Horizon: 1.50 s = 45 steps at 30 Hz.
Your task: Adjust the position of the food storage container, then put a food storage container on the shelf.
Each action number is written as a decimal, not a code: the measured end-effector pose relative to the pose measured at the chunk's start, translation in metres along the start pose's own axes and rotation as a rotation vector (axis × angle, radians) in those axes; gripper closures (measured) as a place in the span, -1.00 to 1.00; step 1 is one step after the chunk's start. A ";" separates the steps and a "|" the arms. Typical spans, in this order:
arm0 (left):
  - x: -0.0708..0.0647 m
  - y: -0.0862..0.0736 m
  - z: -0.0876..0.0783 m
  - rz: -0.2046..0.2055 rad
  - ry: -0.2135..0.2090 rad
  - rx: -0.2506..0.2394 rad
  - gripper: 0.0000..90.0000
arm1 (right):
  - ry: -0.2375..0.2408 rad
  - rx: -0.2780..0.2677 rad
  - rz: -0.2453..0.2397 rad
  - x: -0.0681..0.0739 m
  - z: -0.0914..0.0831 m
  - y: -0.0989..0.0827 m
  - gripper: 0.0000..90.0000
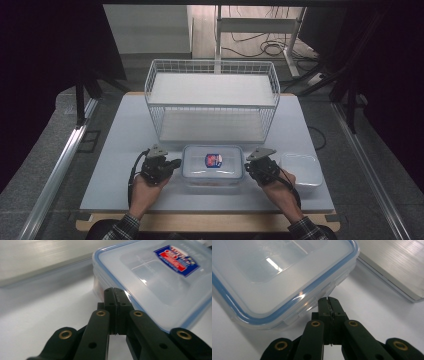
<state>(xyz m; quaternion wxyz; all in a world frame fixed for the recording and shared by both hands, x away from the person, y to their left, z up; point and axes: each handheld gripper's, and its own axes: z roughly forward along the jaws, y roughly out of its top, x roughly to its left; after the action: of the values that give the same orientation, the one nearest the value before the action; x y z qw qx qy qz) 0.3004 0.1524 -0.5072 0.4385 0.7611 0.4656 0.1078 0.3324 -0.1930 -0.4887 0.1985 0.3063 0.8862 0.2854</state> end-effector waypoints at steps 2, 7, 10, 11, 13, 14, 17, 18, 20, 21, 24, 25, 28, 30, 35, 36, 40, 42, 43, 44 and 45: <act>-0.002 0.000 0.000 0.012 0.003 0.002 1.00 | 0.000 -0.002 0.007 -0.002 0.000 0.000 0.98; -0.001 -0.002 -0.002 0.023 0.006 0.006 0.95 | -0.003 -0.003 0.008 -0.003 -0.002 0.000 0.96; 0.003 -0.002 -0.011 0.052 0.075 -0.016 0.73 | -0.001 -0.027 0.036 -0.007 -0.012 -0.001 0.88; 0.006 -0.003 -0.016 0.044 0.085 -0.029 0.64 | 0.001 -0.039 0.049 -0.009 -0.018 -0.002 0.83; 0.011 -0.005 -0.024 0.035 0.078 -0.054 0.33 | 0.021 -0.070 0.083 -0.014 -0.028 -0.005 0.67; 0.011 -0.006 -0.026 0.041 0.081 -0.051 -0.01 | 0.053 -0.084 0.094 -0.016 -0.035 -0.008 0.47; 0.013 -0.010 -0.029 0.053 0.064 -0.030 -0.25 | 0.087 -0.089 0.088 -0.017 -0.038 -0.011 0.23; 0.014 -0.012 -0.029 0.051 0.053 -0.013 -0.39 | 0.102 -0.092 0.089 -0.016 -0.039 -0.012 0.10; 0.015 -0.016 -0.029 0.050 0.060 0.012 -0.58 | 0.126 -0.096 0.092 -0.017 -0.040 -0.013 -0.13; 0.015 -0.017 -0.029 0.050 0.064 0.018 -0.68 | 0.148 -0.104 0.097 -0.017 -0.040 -0.014 -0.23; 0.015 -0.018 -0.030 0.049 0.046 0.018 -0.76 | 0.167 -0.151 0.117 -0.017 -0.041 -0.014 -0.45; 0.015 -0.017 -0.030 0.050 0.038 0.013 -0.77 | 0.180 -0.164 0.130 -0.018 -0.041 -0.013 -0.51; 0.014 -0.017 -0.029 0.067 0.012 -0.002 -0.79 | 0.194 -0.192 0.149 -0.018 -0.040 -0.012 -0.67; 0.014 -0.017 -0.028 0.093 0.007 -0.007 -0.82 | 0.197 -0.197 0.148 -0.017 -0.039 -0.011 -0.74; 0.013 -0.015 -0.025 0.124 0.015 -0.002 -0.84 | 0.226 -0.198 0.166 -0.017 -0.035 -0.012 -0.81; 0.012 -0.014 -0.025 0.127 0.017 0.000 -0.84 | 0.229 -0.201 0.167 -0.017 -0.034 -0.012 -0.83; 0.005 -0.005 -0.024 0.145 0.012 0.015 -0.84 | 0.240 -0.198 0.160 -0.014 -0.030 -0.009 -0.86; 0.002 -0.001 -0.022 0.169 0.008 0.032 -0.87 | 0.241 -0.188 0.140 -0.013 -0.028 -0.007 -0.86; 0.000 0.000 -0.021 0.172 0.010 0.049 -0.89 | 0.234 -0.182 0.126 -0.012 -0.027 -0.006 -0.87; -0.001 0.002 -0.018 0.178 0.014 0.069 -0.90 | 0.224 -0.178 0.114 -0.011 -0.027 -0.005 -0.88; -0.002 0.003 -0.017 0.179 0.015 0.078 -0.91 | 0.217 -0.176 0.110 -0.010 -0.026 -0.003 -0.88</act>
<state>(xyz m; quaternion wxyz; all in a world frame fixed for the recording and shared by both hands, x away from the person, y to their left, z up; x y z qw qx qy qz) 0.2915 0.1602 -0.4943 0.3939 0.8152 0.4030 0.1339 0.3247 -0.2116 -0.4694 0.1118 0.3033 0.8557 0.4041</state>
